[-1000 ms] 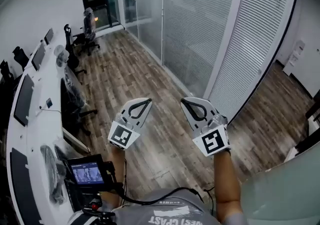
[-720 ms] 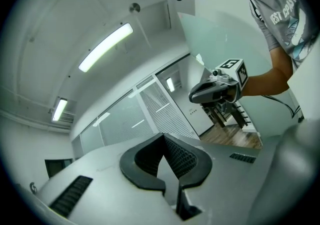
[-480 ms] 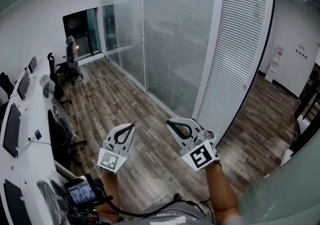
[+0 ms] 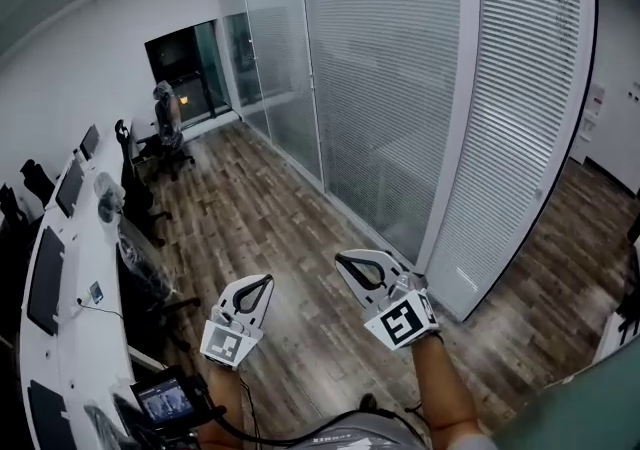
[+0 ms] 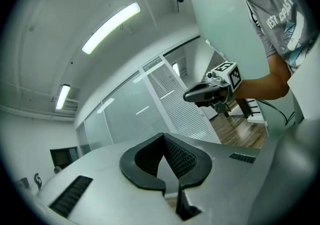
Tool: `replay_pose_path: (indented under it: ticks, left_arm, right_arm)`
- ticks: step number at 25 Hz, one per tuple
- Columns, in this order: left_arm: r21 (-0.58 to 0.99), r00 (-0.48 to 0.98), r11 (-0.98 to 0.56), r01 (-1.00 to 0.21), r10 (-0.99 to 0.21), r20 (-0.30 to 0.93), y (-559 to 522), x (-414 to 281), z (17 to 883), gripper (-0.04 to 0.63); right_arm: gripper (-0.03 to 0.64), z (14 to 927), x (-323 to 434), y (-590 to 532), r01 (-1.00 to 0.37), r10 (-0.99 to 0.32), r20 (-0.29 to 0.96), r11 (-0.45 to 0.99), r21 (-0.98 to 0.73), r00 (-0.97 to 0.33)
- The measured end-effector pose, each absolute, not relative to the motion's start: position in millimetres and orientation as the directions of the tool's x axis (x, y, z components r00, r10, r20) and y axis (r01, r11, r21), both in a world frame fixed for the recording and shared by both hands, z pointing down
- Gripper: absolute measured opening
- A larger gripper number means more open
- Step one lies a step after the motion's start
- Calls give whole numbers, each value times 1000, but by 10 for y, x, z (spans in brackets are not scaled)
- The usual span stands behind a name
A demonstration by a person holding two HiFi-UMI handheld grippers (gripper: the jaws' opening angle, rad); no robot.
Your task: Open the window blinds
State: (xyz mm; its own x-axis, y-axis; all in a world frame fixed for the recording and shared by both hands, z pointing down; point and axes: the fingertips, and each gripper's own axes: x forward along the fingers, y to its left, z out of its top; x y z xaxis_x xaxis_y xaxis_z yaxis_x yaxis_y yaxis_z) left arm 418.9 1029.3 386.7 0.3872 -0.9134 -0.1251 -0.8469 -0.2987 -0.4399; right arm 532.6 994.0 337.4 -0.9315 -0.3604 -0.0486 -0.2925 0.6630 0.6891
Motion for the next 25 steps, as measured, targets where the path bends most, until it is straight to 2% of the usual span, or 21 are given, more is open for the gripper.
replay_pose_path:
  ticks: [4, 9, 12, 17, 25]
  left_arm:
    - [-448, 350, -271, -852, -931, -102, 9573, 4099, 3862, 0]
    - [-453, 280, -236, -860, -960, -31, 8990, 3921, 4106, 0]
    - [-469, 286, -238, -851, -958, -33, 8603, 3706, 4086, 0]
    - [-524, 296, -226, -821, -954, -52, 7714, 3197, 4008, 0]
    - [-474, 318, -213, -855, -936, -152, 6295, 1861, 3921, 0]
  right_arm:
    - [5, 3397, 5269, 9108, -283, -341, -45, 690, 666, -939]
    - [5, 3420, 5134, 8356, -285, -295, -101, 690, 665, -950]
    - [5, 3468, 4943, 7985, -266, -282, -88, 692, 671, -955]
    - [5, 3589, 4481, 7033, -228, -283, -27, 708, 668, -959]
    - [5, 3457, 3211, 5733, -255, -308, -42, 694, 673, -950]
